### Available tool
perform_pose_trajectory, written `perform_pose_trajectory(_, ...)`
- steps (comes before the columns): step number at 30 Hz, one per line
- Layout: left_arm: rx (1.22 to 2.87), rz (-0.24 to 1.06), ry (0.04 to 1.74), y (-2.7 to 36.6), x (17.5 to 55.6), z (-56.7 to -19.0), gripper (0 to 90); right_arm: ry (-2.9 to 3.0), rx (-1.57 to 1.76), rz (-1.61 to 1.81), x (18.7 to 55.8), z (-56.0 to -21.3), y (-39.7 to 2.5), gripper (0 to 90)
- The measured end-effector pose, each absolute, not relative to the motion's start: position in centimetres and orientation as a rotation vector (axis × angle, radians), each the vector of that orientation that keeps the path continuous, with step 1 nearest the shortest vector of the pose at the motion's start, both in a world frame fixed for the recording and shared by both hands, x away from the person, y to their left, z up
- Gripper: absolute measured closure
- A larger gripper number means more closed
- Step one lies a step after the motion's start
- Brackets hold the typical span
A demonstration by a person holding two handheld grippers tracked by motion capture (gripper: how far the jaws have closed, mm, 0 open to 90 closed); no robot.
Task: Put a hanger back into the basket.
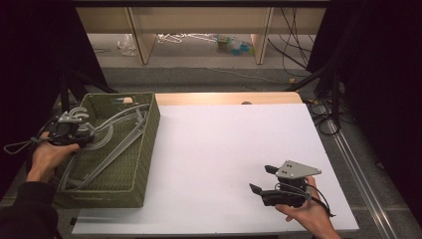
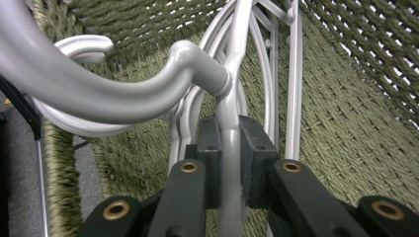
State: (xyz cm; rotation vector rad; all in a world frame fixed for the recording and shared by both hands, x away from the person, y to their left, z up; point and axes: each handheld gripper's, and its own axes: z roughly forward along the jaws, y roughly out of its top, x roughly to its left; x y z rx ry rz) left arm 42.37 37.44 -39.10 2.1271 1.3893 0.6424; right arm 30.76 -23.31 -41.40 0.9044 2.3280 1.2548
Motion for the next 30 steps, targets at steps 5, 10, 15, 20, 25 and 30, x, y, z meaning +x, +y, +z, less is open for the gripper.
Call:
perform_pose_trajectory(5,2.116,0.639,1.396,37.2,42.4,-39.6,80.1,2.329,0.906,1.257,30.8,-41.4,-23.3,23.2)
perform_pose_trajectory(10,2.090,0.659,1.454,37.6,42.5,-40.2,73.4,2.330,0.905,1.255,30.8,-41.4,-23.3,23.2)
perform_pose_trajectory(15,2.014,0.678,1.484,38.3,42.0,-40.1,66.6,2.329,0.905,1.249,30.9,-41.5,-23.3,23.2)
perform_pose_trajectory(20,1.955,0.702,1.421,37.8,40.9,-38.7,58.3,2.330,0.902,1.250,30.9,-41.6,-23.3,23.2)
perform_pose_trajectory(25,1.788,0.707,1.342,35.4,39.4,-37.4,43.6,2.339,0.900,1.249,31.0,-41.7,-23.3,23.2)
perform_pose_trajectory(30,1.743,0.702,1.245,32.6,37.5,-36.3,35.6,2.334,0.906,1.253,31.0,-41.9,-23.3,23.2)
